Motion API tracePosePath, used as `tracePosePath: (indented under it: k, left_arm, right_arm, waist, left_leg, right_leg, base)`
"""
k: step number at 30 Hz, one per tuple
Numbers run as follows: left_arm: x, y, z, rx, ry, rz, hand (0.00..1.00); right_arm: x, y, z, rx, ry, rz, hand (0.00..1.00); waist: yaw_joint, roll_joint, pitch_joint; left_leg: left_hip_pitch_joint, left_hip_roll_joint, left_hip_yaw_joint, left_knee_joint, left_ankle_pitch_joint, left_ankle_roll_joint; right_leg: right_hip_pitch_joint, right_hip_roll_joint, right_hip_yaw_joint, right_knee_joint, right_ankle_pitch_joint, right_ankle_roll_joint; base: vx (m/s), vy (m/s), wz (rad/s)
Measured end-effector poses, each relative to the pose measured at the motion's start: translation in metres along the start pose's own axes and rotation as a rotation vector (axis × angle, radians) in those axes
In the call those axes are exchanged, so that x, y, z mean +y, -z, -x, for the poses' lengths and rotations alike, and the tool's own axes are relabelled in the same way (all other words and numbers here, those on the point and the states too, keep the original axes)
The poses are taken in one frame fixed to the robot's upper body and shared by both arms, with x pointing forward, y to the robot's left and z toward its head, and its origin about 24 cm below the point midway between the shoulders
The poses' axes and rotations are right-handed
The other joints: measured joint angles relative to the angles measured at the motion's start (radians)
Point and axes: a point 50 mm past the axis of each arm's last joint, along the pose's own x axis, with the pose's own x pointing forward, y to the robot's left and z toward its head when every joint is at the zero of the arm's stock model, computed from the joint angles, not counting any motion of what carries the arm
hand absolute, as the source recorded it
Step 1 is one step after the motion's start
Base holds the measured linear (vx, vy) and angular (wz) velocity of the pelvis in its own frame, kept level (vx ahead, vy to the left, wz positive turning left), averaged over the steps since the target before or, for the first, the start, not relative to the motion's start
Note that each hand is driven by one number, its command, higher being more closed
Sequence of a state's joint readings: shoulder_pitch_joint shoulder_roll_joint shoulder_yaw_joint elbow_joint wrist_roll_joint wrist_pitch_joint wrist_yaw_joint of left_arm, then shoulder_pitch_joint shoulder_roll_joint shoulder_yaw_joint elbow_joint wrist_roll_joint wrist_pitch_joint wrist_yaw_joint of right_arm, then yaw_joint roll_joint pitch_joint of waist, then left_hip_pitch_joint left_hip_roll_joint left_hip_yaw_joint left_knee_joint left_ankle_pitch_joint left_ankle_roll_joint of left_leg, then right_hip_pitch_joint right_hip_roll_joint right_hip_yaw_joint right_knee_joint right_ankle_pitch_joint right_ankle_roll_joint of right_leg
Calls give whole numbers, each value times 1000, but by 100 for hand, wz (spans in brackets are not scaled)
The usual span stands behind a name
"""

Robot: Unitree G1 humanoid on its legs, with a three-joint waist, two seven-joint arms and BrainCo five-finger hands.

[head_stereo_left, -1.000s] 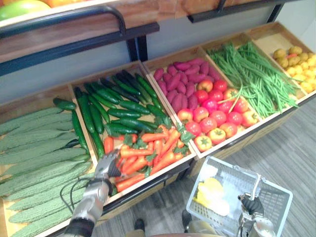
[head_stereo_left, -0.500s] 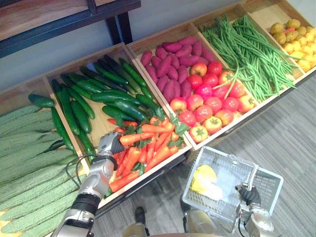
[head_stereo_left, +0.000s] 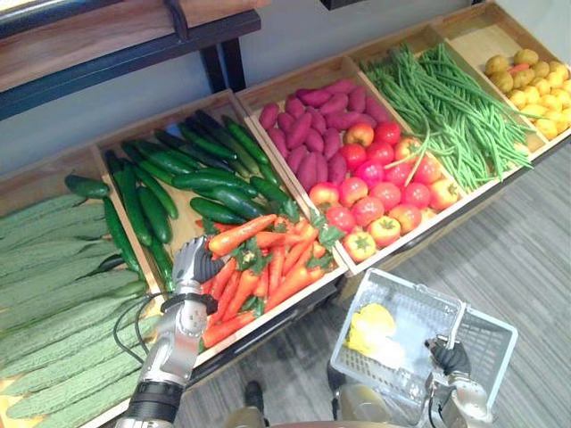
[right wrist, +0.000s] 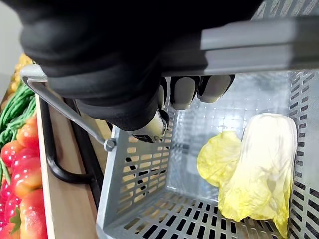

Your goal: Pick vegetable in the basket

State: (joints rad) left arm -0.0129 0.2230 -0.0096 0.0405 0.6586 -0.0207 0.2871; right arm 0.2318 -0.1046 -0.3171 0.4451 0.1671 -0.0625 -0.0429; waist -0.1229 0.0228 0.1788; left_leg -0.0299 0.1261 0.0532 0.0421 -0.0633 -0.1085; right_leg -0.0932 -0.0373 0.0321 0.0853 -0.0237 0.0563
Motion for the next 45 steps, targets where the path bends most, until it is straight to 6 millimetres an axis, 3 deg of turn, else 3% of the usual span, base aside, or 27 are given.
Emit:
tracePosePath:
  k: [8, 17, 20, 27, 28, 29, 30, 31, 32, 34, 35, 36, 37, 38, 39, 40, 41, 43, 44, 45]
  left_arm:
    - [4, -4, 12, 10, -40, 86, 100]
    - [-6, -18, 28, -2, -8, 288, 100]
    - [-6, -33, 36, -35, -10, 371, 100]
    - [-7, -66, 40, -135, -9, 497, 100]
    - [-6, -68, 38, -142, -17, 506, 100]
    - [-5, -71, 36, -153, -22, 511, 100]
    - [-4, -72, 34, -159, -25, 509, 100]
    - [-2, -72, 32, -164, -37, 509, 100]
    - [0, -71, 30, -163, -49, 514, 100]
    - [5, -69, 24, -163, -89, 521, 100]
    - [6, -69, 21, -166, -96, 521, 100]
    - [6, -69, 16, -164, -103, 526, 100]
    - [5, -68, 15, -160, -100, 531, 100]
    - [2, -68, 16, -149, -92, 545, 100]
    - [1, -69, 16, -150, -93, 554, 100]
    - [1, -70, 16, -158, -88, 552, 100]
    - [-4, -69, 14, -149, -77, 559, 100]
    - [-11, -67, 14, -124, -60, 580, 100]
    - [-13, -67, 12, -119, -52, 591, 100]
    - [-14, -69, 11, -120, -44, 603, 100]
  right_arm:
    - [0, 2, 1, 6, 3, 1, 100]
    - [3, 6, 3, 17, 15, -13, 100]
    - [7, 1, 5, -5, 26, -29, 100]
    - [18, -35, 20, -169, 10, -60, 100]
    - [20, -40, 20, -192, 8, -69, 100]
    - [22, -45, 21, -209, 4, -71, 100]
    - [25, -47, 19, -218, -4, -66, 100]
    - [29, -48, 18, -220, -13, -67, 100]
    - [32, -49, 16, -220, -19, -65, 100]
    - [39, -52, 5, -211, -28, -46, 100]
    - [40, -53, 1, -208, -30, -35, 100]
    - [42, -54, -4, -202, -33, -18, 100]
    - [41, -54, -7, -196, -34, -11, 100]
    - [40, -54, -10, -188, -31, 9, 100]
    - [39, -56, -11, -192, -29, 23, 100]
    - [38, -54, -11, -187, -27, 31, 100]
    - [35, -57, -13, -191, -24, 56, 100]
    - [41, -62, -14, -205, -51, 73, 100]
    - [42, -63, -14, -211, -56, 75, 100]
    - [41, -65, -14, -218, -42, 76, 100]
  waist:
    - [0, 0, -2]
    - [9, 0, -19]
    - [30, -3, -20]
    - [31, -9, -22]
    - [55, -19, -25]
    - [59, -27, -23]
    - [56, -29, -25]
    - [55, -32, -26]
    - [61, -34, -29]
    - [54, -40, -33]
    - [53, -44, -33]
    - [50, -50, -32]
    - [47, -47, -33]
    - [52, -15, -44]
    - [35, -5, -46]
    - [21, -15, -48]
    - [27, 7, -44]
    - [25, 21, -49]
    - [24, 21, -49]
    - [26, 20, -48]
  left_leg:
    - [9, 0, 1, -1, 0, 0]
    - [36, 2, 37, 2, -3, 3]
    - [43, 14, 102, 42, -36, 5]
    - [29, 84, 319, 245, -166, 15]
    - [35, 101, 382, 267, -177, 21]
    - [40, 105, 426, 284, -182, 28]
    - [48, 111, 460, 290, -186, 33]
    - [77, 116, 507, 277, -189, 35]
    - [90, 119, 544, 272, -195, 35]
    - [104, 142, 617, 290, -211, 23]
    - [109, 141, 642, 299, -216, 17]
    - [120, 143, 666, 315, -234, 3]
    - [131, 147, 681, 312, -242, 1]
    - [149, 172, 694, 280, -253, 4]
    - [152, 189, 703, 293, -254, 1]
    - [161, 187, 705, 298, -258, -7]
    - [195, 209, 737, 313, -260, -30]
    - [201, 243, 736, 383, -221, 9]
    - [185, 263, 691, 464, -182, 52]
    - [155, 264, 593, 540, -170, 64]
  right_leg:
    - [10, 0, 3, 0, 0, 0]
    - [21, 5, 34, 2, 0, 1]
    - [0, 20, 97, 21, 4, 5]
    - [-59, 65, 247, 32, 60, 52]
    - [-90, 53, 164, 30, 59, 50]
    - [-111, 10, 29, 42, 38, 18]
    - [-124, -43, -128, 66, 11, 5]
    - [-123, -119, -340, 106, -13, -36]
    - [-120, -167, -470, 134, -27, -60]
    - [-149, -223, -605, 214, -59, -110]
    - [-166, -232, -610, 238, -62, -115]
    - [-185, -227, -604, 249, -41, -131]
    - [-186, -216, -601, 244, -41, -124]
    - [-186, -162, -580, 222, -57, -97]
    - [-201, -152, -544, 317, -79, -96]
    - [-185, -150, -511, 337, -79, -93]
    - [-179, -95, -469, 317, -71, -91]
    - [-173, -45, -408, 290, -66, -107]
    - [-156, -24, -373, 267, -66, -109]
    - [-126, -13, -336, 236, -62, -114]
  base:
    - [0, 0, 0]
    - [-5, 1, -9]
    - [-2, 21, -61]
    - [-60, 40, -96]
    - [-164, 52, -141]
    - [-202, 31, -126]
    - [-155, 35, -106]
    - [-145, 23, -104]
    - [-61, 9, -103]
    - [-17, -50, -112]
    - [42, -69, -126]
    - [51, -47, -93]
    - [57, -76, -139]
    - [46, -101, -113]
    - [84, -113, -90]
    - [233, -146, -73]
    - [325, -133, -110]
    - [285, -100, -124]
    - [283, -106, -94]
    - [327, -102, -89]
